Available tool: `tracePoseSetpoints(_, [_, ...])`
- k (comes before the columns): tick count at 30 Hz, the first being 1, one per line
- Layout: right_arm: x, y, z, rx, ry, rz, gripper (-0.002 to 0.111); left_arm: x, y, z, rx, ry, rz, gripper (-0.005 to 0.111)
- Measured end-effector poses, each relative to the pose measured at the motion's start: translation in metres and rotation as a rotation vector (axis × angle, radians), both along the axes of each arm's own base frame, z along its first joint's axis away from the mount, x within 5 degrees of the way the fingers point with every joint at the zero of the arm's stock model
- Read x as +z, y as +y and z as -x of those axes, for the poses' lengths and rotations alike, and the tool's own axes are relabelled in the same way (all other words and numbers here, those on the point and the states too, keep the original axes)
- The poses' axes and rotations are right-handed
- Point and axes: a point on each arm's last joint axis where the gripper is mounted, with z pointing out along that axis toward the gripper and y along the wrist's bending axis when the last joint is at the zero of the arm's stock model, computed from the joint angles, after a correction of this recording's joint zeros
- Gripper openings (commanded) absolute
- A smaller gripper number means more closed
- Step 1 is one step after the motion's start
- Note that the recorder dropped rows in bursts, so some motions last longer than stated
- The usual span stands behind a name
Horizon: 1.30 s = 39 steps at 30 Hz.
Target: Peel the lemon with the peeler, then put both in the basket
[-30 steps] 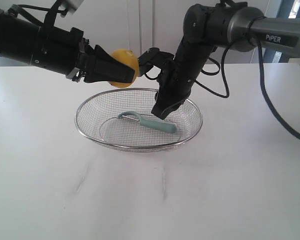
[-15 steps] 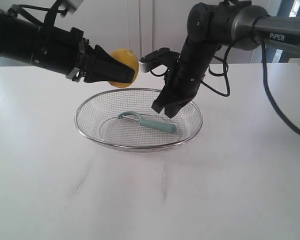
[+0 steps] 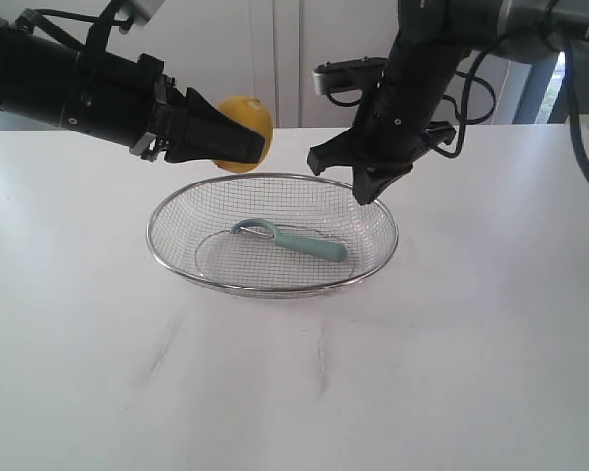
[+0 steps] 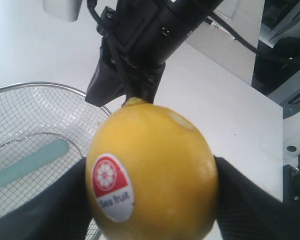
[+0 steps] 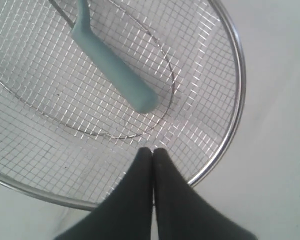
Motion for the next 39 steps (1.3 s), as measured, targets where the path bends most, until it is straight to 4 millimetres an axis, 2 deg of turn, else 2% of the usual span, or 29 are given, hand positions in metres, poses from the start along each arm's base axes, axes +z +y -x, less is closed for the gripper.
tracePoseSetpoints(9, [0.007,-0.020,0.001,-0.237,0.048,0.053,0.000,0.000,0.000,0.000,0.000,0.000,0.000,0.000])
tracePoseSetpoints(14, [0.009,-0.046,-0.007,-0.422,0.059,0.037,0.000,0.000,0.000,0.000,0.000,0.000,0.000,0.000])
tracePoseSetpoints(20, [0.009,-0.077,-0.015,-0.562,0.069,0.022,0.000,0.000,0.000,0.000,0.000,0.000,0.000,0.000])
tracePoseSetpoints(30, [0.014,-0.119,-0.021,-0.682,0.061,0.015,0.000,0.000,0.000,0.000,0.000,0.000,0.000,0.000])
tracePoseSetpoints(39, [0.014,-0.129,-0.022,-0.704,0.056,0.025,0.000,0.000,0.000,0.000,0.000,0.000,0.000,0.000])
